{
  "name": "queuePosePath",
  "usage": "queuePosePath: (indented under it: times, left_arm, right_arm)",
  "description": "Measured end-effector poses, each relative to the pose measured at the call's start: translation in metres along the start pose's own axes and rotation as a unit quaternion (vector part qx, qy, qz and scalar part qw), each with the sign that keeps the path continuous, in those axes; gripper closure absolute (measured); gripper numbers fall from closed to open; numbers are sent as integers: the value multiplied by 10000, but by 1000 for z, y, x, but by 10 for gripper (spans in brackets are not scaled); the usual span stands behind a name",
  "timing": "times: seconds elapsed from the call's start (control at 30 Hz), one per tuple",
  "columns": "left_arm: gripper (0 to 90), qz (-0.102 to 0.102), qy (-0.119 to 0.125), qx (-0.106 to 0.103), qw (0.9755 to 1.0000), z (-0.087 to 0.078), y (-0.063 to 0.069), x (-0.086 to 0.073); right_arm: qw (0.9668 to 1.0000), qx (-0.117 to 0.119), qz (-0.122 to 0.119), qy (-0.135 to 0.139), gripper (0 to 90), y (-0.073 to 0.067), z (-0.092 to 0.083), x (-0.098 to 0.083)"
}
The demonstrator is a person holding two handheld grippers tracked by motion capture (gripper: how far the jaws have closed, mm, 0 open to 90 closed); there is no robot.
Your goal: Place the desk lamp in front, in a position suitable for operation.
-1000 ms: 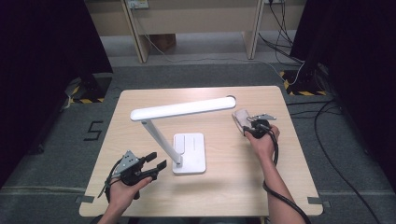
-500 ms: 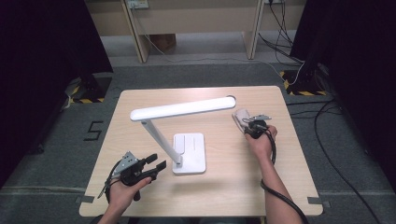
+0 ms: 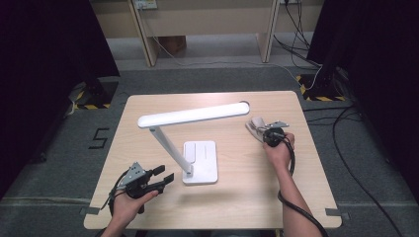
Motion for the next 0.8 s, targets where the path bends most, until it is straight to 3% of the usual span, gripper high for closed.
queuePosePath:
  times: [0.23, 0.5, 0.53, 0.63, 0.8]
  left_arm:
    - [445, -52, -24, -73, 10000, 2, 2, -2]
    - [443, -52, -39, -63, 10000, 2, 2, -3]
    - [443, -59, -23, -64, 10000, 2, 2, -3]
    - [443, -52, -54, -69, 9999, 3, 1, -4]
    - [443, -53, -57, -87, 9999, 3, 3, -4]
  right_arm:
    - [9980, 344, -395, -359, 785, -15, -21, -20]
    - [9977, 418, -311, -433, 805, -17, -26, -30]
    - [9975, 430, -330, -454, 780, -18, -27, -30]
    - [9972, 410, -371, -503, 585, -19, -28, -28]
    - [9984, 409, -350, -181, 437, -23, -28, -13]
Point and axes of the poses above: each handheld gripper's, and its own axes: z roughly forward along the jaws, x roughly out of its top, y roughly to its right, the point moved 7 cm from there along z, roughly forward along the jaws, and after that the axes turned 14 degrees about z, right-handed, at the moved point
